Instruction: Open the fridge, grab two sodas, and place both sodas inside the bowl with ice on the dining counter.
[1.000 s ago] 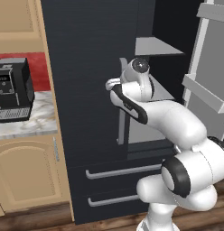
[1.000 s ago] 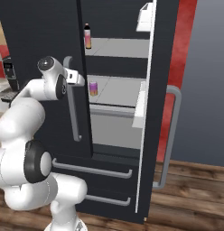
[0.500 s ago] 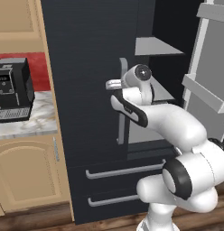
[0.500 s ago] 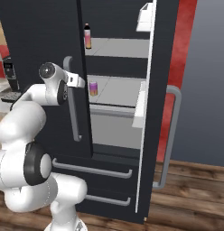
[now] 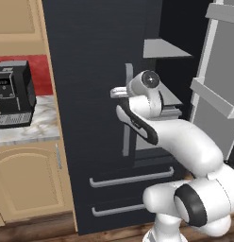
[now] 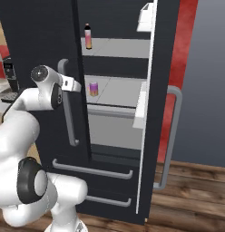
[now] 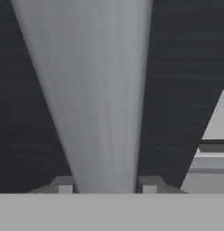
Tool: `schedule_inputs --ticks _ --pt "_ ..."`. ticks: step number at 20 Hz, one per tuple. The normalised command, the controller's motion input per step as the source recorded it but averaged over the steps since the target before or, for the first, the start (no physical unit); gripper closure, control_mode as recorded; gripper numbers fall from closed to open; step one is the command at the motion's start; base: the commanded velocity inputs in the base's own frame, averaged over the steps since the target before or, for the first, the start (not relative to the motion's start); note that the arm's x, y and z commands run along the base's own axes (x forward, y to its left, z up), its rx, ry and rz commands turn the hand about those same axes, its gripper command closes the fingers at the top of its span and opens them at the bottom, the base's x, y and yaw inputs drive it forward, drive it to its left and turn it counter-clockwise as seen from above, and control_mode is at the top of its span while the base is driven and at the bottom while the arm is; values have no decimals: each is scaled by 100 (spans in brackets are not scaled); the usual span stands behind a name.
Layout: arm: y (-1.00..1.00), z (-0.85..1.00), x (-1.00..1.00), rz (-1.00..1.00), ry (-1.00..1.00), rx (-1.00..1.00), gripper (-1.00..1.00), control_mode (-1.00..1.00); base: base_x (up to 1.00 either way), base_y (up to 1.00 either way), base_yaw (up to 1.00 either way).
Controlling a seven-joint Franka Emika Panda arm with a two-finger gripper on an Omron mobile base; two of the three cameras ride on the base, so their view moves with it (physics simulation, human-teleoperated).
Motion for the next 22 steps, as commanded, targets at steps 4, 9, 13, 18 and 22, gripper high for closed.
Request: schedule_inputs --ticks 4,9,13,18,22 --pt "8 0 -97 0 0 1 100 -100 0 0 0" --pt "32 -3 -100 2 1 0 100 -100 0 0 0" --pt "50 -10 -100 4 2 0 -100 -100 0 0 0" --pt "-4 -1 -84 2 1 3 -100 -100 0 0 0" --pt "-98 11 -59 0 0 21 -100 -100 0 0 0"
